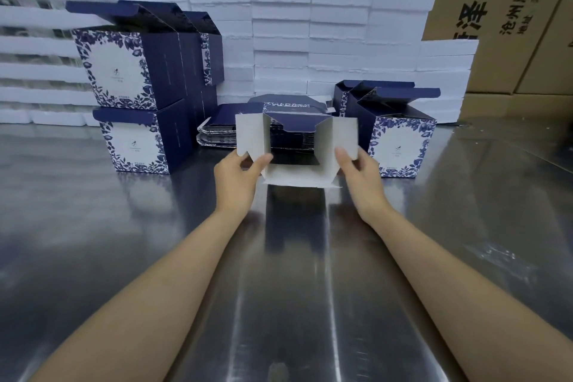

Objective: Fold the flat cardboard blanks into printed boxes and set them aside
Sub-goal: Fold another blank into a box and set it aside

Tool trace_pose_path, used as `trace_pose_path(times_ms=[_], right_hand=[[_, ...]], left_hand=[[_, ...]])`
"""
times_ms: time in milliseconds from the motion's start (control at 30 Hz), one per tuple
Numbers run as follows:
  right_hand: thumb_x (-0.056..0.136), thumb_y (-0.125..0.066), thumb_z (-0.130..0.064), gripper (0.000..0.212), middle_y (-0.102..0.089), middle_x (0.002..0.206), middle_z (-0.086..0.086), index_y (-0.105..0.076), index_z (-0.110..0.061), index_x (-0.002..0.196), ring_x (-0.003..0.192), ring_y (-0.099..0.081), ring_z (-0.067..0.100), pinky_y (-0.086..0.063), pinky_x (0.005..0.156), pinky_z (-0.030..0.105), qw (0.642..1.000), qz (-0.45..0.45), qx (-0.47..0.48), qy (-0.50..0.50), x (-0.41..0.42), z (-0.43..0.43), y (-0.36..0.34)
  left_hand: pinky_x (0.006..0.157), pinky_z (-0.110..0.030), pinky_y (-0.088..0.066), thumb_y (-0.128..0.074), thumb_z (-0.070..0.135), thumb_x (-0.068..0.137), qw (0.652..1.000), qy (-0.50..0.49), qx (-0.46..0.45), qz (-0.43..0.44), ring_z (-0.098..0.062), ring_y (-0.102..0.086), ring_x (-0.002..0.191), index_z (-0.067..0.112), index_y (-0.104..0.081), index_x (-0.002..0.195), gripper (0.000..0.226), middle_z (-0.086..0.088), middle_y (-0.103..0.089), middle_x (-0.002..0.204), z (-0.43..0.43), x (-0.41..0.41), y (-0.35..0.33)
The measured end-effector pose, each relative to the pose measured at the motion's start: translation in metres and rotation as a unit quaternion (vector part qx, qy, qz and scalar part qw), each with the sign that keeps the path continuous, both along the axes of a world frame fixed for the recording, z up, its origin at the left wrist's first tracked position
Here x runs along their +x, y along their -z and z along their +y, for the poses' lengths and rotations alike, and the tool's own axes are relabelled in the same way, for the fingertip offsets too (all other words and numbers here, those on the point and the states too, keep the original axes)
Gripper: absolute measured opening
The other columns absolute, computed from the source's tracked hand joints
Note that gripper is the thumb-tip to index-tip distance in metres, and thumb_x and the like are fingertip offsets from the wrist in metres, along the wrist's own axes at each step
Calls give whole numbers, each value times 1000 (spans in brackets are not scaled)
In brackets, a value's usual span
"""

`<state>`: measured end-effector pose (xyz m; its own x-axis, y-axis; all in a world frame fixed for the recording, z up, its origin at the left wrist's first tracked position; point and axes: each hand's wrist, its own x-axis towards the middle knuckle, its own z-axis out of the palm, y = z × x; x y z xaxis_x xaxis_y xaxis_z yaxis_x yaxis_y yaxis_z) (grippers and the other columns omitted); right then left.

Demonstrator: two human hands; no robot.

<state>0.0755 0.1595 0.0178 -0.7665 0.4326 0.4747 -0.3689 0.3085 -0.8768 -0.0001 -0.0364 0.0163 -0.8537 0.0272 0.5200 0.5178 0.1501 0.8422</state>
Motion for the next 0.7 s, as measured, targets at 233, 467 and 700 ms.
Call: trace_pose_path(times_ms=[233, 467, 700], right_hand=[[97, -55, -32, 32, -66, 74, 4, -57, -8, 76, 72, -65, 12, -58, 76, 32, 963, 30, -262, -49, -6, 4, -3], [98, -53, -33, 24, -74, 90, 3, -62, -11, 104, 79, -71, 12, -58, 68, 23, 923, -1, -362, -130, -6, 4, -7], [91, -65, -17, 38, -57, 105, 0, -34, -29, 109, 63, -57, 19, -55, 58, 27, 967, 96, -220, 82, 0, -6, -8]], left_hand=[[63, -12, -45, -59, 22, 96, 987, 93, 107, -70, -18, -46, 70, -18, -54, 82, 43, -14, -47, 76, -1, -7, -2], [78, -25, -51, -57, 34, 94, 943, 193, 176, -206, -23, -51, 89, 10, -68, 90, 27, -14, -59, 97, -1, -12, -1], [72, -20, -54, -59, 32, 93, 941, 179, 210, -194, -17, -61, 84, 11, -70, 89, 25, -8, -69, 92, 2, -11, 1]])
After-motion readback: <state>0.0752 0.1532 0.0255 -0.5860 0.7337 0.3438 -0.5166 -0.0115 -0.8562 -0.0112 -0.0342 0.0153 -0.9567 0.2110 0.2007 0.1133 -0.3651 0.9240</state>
